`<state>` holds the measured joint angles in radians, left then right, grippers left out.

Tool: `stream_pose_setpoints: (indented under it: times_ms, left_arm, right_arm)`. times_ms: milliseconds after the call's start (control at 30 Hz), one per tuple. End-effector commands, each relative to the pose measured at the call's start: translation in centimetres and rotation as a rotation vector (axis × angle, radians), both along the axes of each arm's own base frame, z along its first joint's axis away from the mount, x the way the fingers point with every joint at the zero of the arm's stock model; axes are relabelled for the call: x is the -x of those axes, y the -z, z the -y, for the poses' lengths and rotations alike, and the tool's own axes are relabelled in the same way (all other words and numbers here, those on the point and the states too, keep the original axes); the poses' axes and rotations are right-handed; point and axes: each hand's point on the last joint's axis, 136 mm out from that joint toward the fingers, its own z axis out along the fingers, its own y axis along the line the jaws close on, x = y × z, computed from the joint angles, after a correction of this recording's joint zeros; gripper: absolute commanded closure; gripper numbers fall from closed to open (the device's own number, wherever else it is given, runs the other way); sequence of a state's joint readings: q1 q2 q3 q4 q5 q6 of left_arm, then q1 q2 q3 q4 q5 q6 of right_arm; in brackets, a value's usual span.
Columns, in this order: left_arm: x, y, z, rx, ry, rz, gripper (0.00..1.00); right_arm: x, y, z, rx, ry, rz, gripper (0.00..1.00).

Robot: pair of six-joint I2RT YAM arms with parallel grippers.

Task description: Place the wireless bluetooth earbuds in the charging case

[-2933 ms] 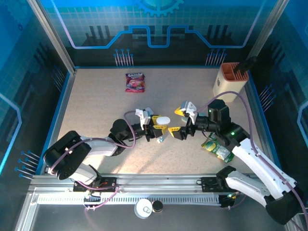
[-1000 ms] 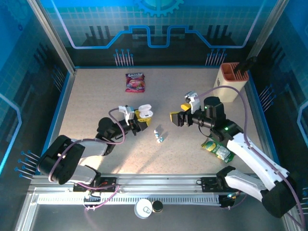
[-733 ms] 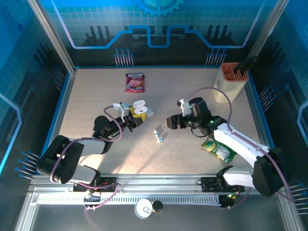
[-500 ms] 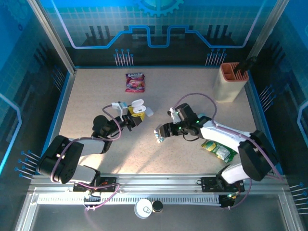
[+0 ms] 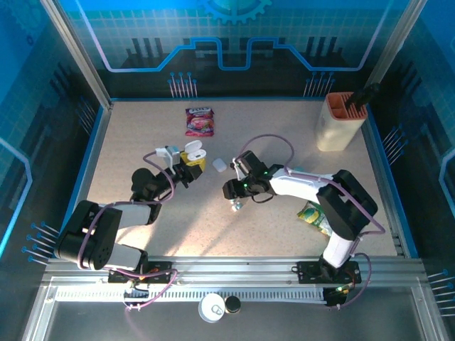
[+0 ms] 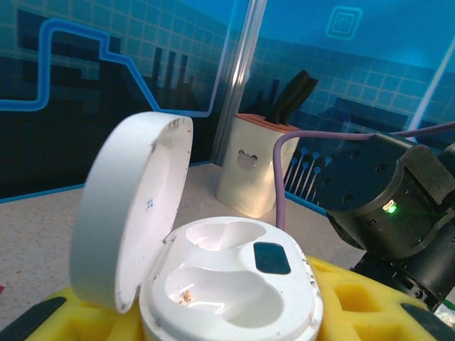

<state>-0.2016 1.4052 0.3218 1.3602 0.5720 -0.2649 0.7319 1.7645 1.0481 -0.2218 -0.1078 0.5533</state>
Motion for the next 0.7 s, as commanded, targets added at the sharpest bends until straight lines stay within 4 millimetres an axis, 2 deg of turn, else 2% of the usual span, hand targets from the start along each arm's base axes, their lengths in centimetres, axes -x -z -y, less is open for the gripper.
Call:
stream_pose_setpoints:
  times_ms: [0, 233, 333, 433, 667]
  left_arm:
    - [0.1, -1.1, -1.3, 0.030, -0.046, 0.032, 0.78]
    - [0.1, -1.0, -1.8, 0.035, -0.051, 0.022, 0.78]
    - [0.1, -0.8, -1.8, 0.035, -0.049, 0.015, 0.78]
    - [-0.1, -0.6, -1.8, 0.036, -0.046, 0.006, 0.78]
    - [-0.1, -0.5, -1.6, 0.035, -0.033, 0.000, 0.78]
  right_arm:
    - [-0.3, 1.2, -0.3, 0.064, -0.002, -0.026, 0.50]
    - [-0.6, 3.0, -0.7, 0.120, -0.007, -0.066, 0.60]
    - [-0.5, 3.4, -0.9, 0.122, -0.013, -0.079, 0.70]
    - [-0.5, 3.8, -0.7, 0.144, -0.019, -0.091, 0.74]
    - [-1.0, 2.7, 0.7, 0.194, -0.033, -0.052, 0.81]
